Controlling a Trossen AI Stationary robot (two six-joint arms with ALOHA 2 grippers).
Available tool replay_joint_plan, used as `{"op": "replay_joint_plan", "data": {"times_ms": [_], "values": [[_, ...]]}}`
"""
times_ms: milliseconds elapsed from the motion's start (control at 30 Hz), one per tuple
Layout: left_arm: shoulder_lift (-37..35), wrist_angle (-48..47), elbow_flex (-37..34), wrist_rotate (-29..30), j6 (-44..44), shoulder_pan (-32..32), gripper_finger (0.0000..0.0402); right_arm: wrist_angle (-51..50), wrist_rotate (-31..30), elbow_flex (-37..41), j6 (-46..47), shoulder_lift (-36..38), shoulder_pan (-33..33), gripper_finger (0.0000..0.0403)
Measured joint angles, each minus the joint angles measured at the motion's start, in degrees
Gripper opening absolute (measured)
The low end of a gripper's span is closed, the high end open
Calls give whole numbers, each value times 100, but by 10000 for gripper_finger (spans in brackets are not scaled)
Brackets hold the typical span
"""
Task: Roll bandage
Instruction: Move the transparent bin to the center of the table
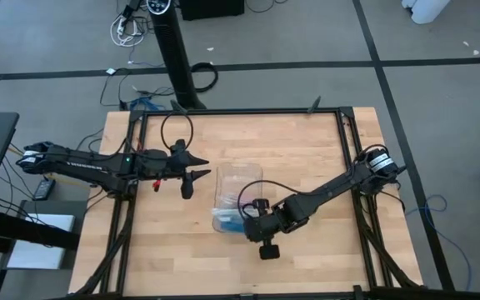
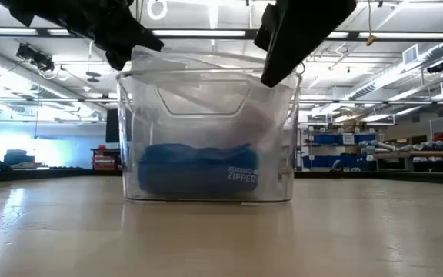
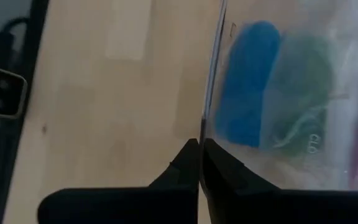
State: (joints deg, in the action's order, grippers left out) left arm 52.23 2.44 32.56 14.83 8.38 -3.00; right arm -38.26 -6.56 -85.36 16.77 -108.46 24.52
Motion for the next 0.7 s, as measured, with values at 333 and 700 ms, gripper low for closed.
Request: {"op": "replay_joint_plan", "data": {"times_ms": [333, 700], "values": [[2, 2, 0, -7, -75, -14, 154, -828, -1, 4, -1017, 195, -542, 5], [0, -19, 0, -76, -213, -14, 155, -1052, 142, 0, -1829, 213, -1119, 5]]}}
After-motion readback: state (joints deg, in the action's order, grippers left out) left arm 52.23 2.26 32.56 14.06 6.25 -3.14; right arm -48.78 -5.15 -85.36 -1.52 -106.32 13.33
